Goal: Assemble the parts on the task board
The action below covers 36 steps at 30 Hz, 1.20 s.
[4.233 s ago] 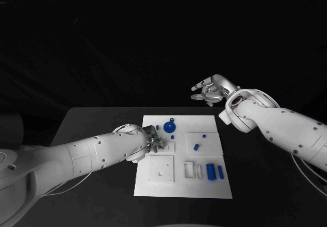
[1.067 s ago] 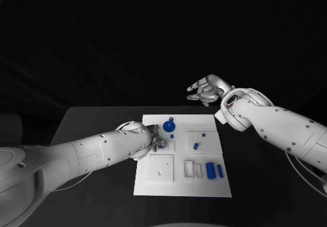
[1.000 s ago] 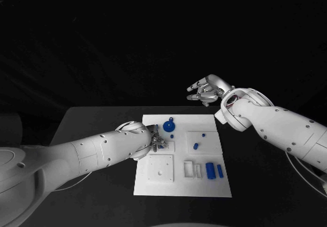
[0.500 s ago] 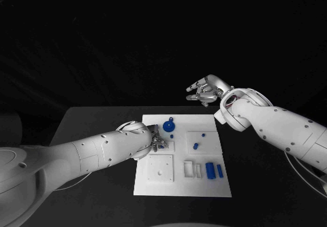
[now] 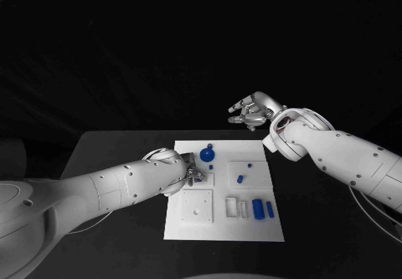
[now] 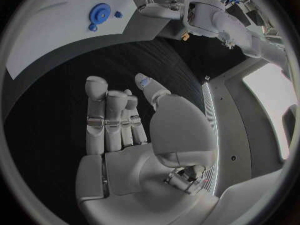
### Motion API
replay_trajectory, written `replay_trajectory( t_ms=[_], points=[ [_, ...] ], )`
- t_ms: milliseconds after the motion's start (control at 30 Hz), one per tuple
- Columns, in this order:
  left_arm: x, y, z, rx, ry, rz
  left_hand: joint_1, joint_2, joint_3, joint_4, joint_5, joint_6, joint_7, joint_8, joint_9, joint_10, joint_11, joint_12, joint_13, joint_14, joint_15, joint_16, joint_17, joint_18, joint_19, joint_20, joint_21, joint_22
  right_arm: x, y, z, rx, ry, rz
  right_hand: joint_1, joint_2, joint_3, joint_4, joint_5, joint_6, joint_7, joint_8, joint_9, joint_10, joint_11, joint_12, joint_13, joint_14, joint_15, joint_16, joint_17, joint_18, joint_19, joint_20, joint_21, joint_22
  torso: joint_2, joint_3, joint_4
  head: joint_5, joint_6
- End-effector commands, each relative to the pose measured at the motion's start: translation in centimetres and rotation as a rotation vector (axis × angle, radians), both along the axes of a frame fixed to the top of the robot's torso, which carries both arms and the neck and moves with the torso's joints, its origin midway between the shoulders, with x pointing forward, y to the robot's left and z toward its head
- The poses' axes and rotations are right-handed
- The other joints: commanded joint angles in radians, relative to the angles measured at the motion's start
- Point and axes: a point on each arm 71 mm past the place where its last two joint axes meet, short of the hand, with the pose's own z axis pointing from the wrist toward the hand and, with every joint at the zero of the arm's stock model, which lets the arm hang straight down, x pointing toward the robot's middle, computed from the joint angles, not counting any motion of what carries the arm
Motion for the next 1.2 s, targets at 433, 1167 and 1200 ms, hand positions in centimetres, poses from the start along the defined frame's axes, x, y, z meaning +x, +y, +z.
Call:
replay_trajectory(
  t_ms=[433,1167,1200],
  points=[
    [-0.9,-0.1,-1.5,0.026,0.072,-0.029,0.014,-0.047,-0.018,0.091,-0.118,0.163,-0.131,-0.006,0.006,0.022,-0.037,0.008,-0.002,0.005,-0.007,0.006,0.003,-0.006,0.006,0.002,0.001,0.019,-0.1,0.1,-0.2,-0.006,0.004,0.012,-0.007,0.001,0.001,-0.003,0.002,0.007,0.000,-0.003,0.000,-0.004,0.001,0.000,-0.001,-0.004,0.000,-0.004,-0.001,0.015,0.047,0.004,-0.006,0.054,0.000,-0.0003,0.0005,-0.001,-0.001],
    [-1.2,1.1,-1.4,0.011,0.085,-0.030,0.037,-0.122,-0.200,0.257,-0.204,0.176,-0.129,-0.006,0.007,0.021,-0.036,0.008,-0.009,0.001,-0.007,0.002,0.000,-0.005,0.003,0.002,0.000,0.019,-0.2,-0.2,-0.5,-0.008,0.007,0.005,-0.007,0.001,-0.002,-0.003,0.003,0.005,0.000,-0.003,0.000,-0.005,0.001,0.000,-0.002,-0.004,0.001,-0.005,-0.002,0.015,0.047,0.004,-0.007,0.054,-0.001,-0.0007,0.0021,-0.009,-0.003],
    [-1.3,1.2,-1.4,0.010,0.085,-0.029,0.043,-0.128,-0.202,0.269,-0.206,0.176,-0.128,-0.006,0.007,0.022,-0.036,0.007,-0.008,0.001,-0.007,0.002,0.000,-0.005,0.003,0.003,0.000,0.019,-0.2,-0.3,-0.5,-0.008,0.008,0.004,-0.007,0.000,-0.002,-0.003,0.003,0.005,0.000,-0.003,0.000,-0.005,0.001,0.000,-0.002,-0.004,0.001,-0.005,-0.002,0.015,0.047,0.004,-0.008,0.054,-0.001,-0.0009,0.0026,-0.009,-0.003]
  ],
)
